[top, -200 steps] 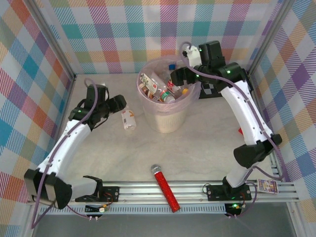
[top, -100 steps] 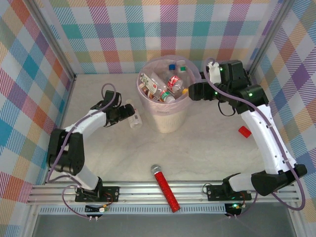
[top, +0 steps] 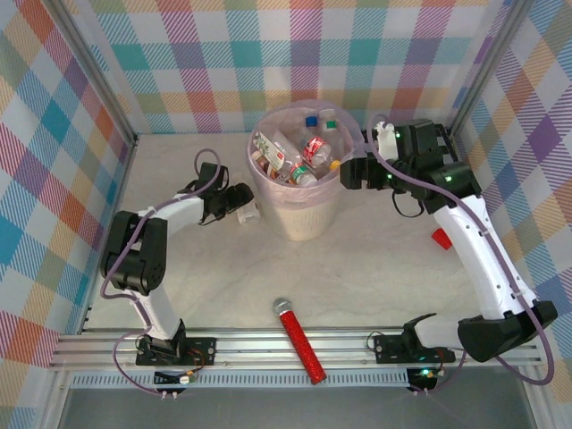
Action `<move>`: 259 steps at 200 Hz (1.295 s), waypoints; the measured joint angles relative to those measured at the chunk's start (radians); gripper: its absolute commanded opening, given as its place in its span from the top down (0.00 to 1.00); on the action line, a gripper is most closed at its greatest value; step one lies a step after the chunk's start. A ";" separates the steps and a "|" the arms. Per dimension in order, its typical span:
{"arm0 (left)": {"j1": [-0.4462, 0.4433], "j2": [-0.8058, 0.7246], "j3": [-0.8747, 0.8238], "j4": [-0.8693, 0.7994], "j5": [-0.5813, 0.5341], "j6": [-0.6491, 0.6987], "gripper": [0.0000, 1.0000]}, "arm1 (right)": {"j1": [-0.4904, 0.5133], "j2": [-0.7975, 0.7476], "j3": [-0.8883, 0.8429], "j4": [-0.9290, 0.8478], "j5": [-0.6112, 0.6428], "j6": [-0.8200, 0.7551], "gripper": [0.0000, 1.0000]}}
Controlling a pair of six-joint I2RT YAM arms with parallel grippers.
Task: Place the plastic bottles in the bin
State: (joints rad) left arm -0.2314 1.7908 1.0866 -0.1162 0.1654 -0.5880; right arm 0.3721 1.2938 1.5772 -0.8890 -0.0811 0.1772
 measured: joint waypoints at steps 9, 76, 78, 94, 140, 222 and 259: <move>0.000 0.012 0.005 0.001 -0.001 -0.003 0.21 | 0.000 -0.010 -0.013 0.013 -0.014 0.001 0.10; 0.000 0.077 0.027 0.012 -0.001 -0.044 0.34 | 0.000 -0.040 -0.079 0.059 -0.091 0.003 0.10; 0.000 0.077 0.027 0.012 -0.002 -0.047 0.34 | 0.000 -0.041 -0.079 0.059 -0.092 0.003 0.10; 0.000 0.077 0.027 0.013 -0.002 -0.059 0.37 | 0.000 -0.048 -0.091 0.066 -0.107 0.002 0.10; 0.007 -0.042 -0.024 0.004 -0.022 -0.107 0.48 | 0.000 -0.174 -0.226 0.175 -0.219 -0.005 0.00; 0.013 -0.656 -0.113 0.012 -0.010 -0.442 0.57 | 0.239 -0.209 -0.309 0.412 -0.253 0.032 0.01; -0.070 -0.711 -0.093 0.006 0.026 -0.630 0.57 | 0.350 -0.106 -0.283 0.521 -0.201 0.084 0.01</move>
State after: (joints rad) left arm -0.3012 1.0801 0.9936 -0.1097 0.1909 -1.2182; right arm 0.7223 1.1881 1.2938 -0.3683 -0.2825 0.2615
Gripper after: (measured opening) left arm 0.584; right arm 0.990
